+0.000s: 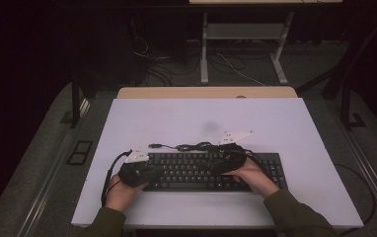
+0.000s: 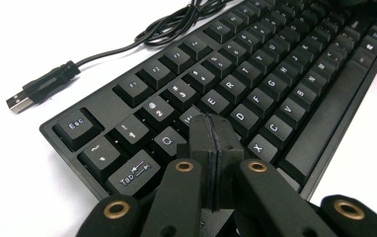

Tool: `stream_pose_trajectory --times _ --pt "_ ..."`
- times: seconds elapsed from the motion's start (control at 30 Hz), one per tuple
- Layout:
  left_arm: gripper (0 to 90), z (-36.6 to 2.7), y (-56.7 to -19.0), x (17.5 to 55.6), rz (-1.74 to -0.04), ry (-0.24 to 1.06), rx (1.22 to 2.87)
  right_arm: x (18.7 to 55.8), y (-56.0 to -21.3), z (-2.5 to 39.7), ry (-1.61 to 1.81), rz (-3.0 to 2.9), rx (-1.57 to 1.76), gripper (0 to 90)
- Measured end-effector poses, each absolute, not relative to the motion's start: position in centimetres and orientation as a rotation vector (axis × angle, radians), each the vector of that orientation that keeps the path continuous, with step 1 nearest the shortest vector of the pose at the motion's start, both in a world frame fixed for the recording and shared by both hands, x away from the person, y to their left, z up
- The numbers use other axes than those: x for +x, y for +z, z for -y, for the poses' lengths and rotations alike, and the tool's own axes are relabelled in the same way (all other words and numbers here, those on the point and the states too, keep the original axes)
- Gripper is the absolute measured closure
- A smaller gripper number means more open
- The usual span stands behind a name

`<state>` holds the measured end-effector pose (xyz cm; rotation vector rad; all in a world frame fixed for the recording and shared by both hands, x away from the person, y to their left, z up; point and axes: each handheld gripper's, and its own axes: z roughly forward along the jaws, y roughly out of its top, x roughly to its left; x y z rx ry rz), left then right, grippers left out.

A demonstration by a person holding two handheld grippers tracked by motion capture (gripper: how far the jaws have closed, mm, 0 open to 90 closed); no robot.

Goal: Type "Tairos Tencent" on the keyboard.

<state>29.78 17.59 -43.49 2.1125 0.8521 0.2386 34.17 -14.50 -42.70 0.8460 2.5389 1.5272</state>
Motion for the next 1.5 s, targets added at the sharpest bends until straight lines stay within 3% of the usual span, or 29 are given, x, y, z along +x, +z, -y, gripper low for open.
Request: stream_pose_trajectory --times 0.83,1.1,1.5 --pt "85.2 -17.49 -43.13 29.69 -0.853 0.23 2.095 34.12 -42.55 14.61 1.525 -2.535 0.848 23.3" --pt "70.6 -17.32 -42.77 29.47 -0.846 0.217 2.061 34.18 -42.31 14.81 1.525 -2.532 0.864 20.4" --pt "36.7 -16.61 -42.84 29.4 -0.842 0.224 2.039 34.7 -41.78 14.37 1.51 -2.564 0.845 20.5"
